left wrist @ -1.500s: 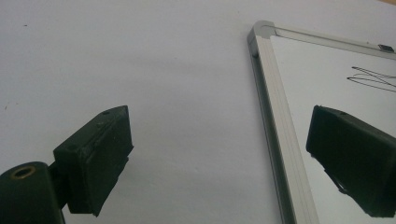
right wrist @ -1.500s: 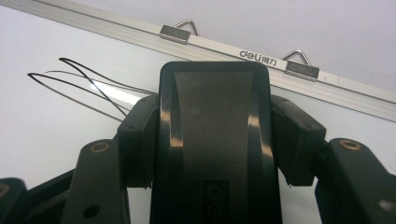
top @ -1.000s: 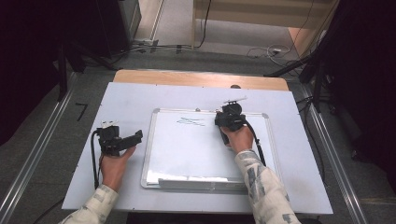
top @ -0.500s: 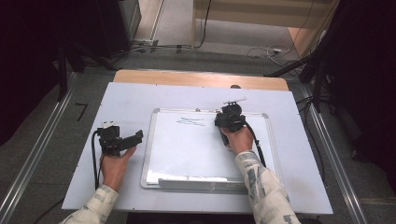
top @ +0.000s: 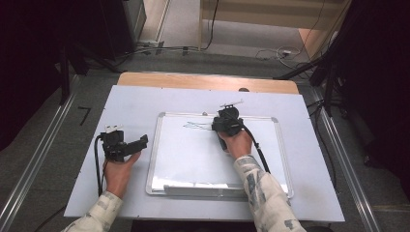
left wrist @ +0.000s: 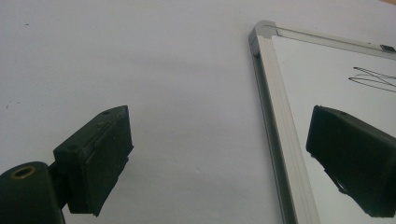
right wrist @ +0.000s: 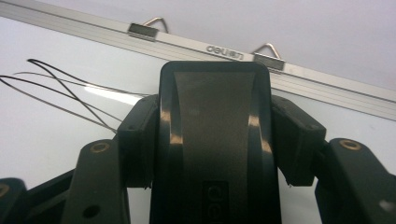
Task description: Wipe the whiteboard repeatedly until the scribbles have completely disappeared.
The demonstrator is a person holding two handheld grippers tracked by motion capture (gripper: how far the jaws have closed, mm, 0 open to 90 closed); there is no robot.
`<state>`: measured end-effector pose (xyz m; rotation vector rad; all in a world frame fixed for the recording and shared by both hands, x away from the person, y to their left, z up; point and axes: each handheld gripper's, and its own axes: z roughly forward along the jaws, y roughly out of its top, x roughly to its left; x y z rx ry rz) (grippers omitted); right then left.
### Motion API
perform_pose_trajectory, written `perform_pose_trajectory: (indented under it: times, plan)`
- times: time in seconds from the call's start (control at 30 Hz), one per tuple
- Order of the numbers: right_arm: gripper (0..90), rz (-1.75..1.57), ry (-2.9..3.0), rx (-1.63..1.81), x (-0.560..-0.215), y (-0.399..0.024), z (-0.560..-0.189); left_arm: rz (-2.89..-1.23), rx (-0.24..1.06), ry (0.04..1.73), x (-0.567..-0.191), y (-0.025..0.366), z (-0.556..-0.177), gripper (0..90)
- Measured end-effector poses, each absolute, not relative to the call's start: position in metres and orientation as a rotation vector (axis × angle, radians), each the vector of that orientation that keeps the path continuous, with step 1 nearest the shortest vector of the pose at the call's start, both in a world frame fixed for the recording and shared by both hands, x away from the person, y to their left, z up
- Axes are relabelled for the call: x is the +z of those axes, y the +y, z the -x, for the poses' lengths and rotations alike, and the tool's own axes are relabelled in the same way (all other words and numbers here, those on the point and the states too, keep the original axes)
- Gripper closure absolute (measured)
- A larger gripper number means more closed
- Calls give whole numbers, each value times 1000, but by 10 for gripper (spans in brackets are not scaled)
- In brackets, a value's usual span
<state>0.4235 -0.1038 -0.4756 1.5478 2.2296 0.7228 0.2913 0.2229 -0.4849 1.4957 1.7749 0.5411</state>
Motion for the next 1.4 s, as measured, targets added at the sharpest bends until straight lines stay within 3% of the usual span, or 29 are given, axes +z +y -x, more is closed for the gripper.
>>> perform_pose_trajectory:
  times: [1.4]
  plan:
    - [382,-1431,2327,793,-478,-30,-419,-1484,535,1769,-483,225,-290,74]
